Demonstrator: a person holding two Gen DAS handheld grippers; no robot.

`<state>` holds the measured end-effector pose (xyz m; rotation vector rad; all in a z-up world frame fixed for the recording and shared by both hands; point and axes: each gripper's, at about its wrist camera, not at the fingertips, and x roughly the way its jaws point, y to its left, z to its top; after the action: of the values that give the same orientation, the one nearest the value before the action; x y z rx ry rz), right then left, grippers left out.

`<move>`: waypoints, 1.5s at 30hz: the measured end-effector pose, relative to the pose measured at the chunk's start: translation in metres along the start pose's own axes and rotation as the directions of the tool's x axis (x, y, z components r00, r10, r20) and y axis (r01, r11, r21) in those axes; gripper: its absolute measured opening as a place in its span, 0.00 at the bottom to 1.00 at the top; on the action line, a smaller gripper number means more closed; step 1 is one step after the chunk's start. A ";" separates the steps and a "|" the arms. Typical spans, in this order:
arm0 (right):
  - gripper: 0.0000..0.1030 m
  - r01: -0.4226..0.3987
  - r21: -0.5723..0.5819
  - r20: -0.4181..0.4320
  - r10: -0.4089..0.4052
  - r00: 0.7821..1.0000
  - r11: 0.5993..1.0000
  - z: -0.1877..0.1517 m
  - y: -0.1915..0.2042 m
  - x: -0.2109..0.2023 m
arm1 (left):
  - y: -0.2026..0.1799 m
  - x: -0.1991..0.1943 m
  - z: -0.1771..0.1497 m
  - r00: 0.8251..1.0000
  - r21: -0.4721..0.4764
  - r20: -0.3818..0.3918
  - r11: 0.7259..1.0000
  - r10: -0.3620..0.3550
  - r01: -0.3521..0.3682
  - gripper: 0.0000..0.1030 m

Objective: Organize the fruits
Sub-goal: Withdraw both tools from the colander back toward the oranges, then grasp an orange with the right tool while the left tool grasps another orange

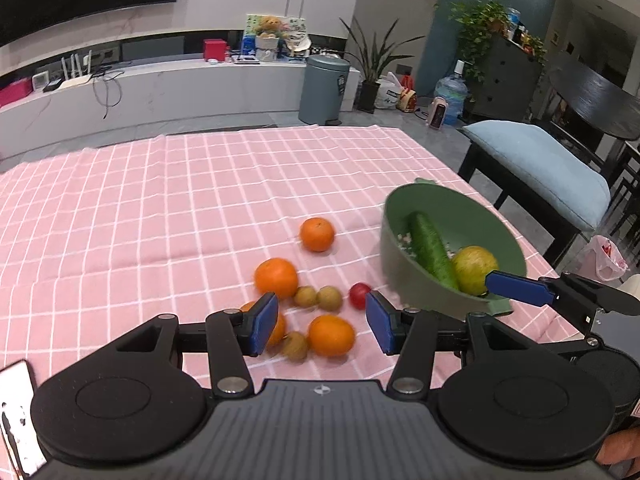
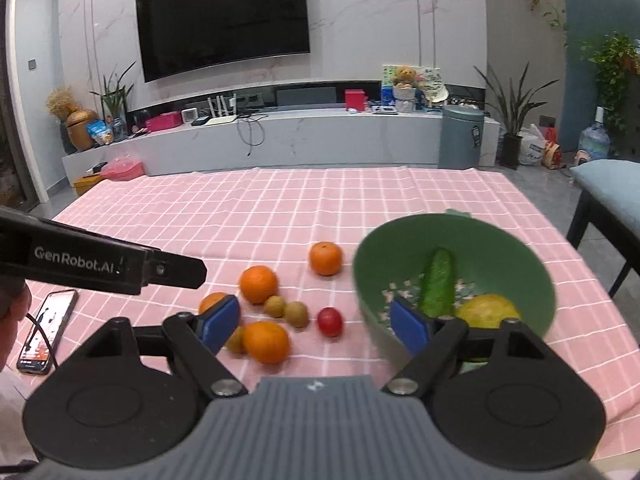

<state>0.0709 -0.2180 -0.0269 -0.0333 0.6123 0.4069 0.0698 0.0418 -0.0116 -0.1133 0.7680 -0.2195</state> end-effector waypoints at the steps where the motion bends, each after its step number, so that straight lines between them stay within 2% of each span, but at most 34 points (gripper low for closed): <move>1: 0.72 0.000 -0.010 -0.007 0.000 1.000 1.000 -0.002 0.004 0.004 | 0.005 0.000 -0.003 1.000 -0.014 0.001 1.000 0.004 -0.004 0.58; 3: 0.62 -0.010 -0.023 -0.020 0.009 1.000 1.000 -0.006 0.010 0.009 | 0.014 0.003 -0.010 1.000 -0.050 0.000 0.999 0.014 -0.014 0.58; 7: 0.59 -0.011 -0.035 -0.049 0.009 0.999 0.999 -0.013 0.015 0.021 | 0.030 0.010 -0.022 1.000 -0.113 -0.006 0.994 0.006 -0.006 0.56; 9: 0.54 -0.017 -0.026 -0.067 0.016 0.998 1.000 -0.016 0.014 0.028 | 0.036 0.014 -0.027 1.000 -0.129 -0.006 0.992 -0.003 0.002 0.56; 14: 0.53 -0.027 0.002 -0.106 0.027 0.994 1.000 -0.024 0.012 0.045 | 0.041 0.025 -0.032 0.999 -0.151 -0.021 0.988 -0.024 0.021 0.55; 22: 0.53 -0.067 0.023 -0.129 0.070 0.989 0.997 -0.026 0.013 0.065 | 0.053 0.047 -0.030 0.998 -0.208 -0.058 0.978 0.007 -0.019 0.54; 41: 0.50 -0.133 0.129 -0.196 0.156 0.968 0.983 -0.029 0.001 0.105 | 0.064 0.088 -0.023 0.991 -0.249 -0.133 0.968 -0.002 -0.031 0.55; 45: 0.45 -0.145 0.140 -0.201 0.171 0.965 0.979 -0.029 0.000 0.108 | 0.064 0.090 -0.022 0.991 -0.245 -0.130 0.969 -0.008 -0.025 0.53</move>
<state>0.1352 -0.1836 -0.1117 0.0935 0.8538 0.5235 0.1266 0.0821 -0.0998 -0.3339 0.9244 -0.1228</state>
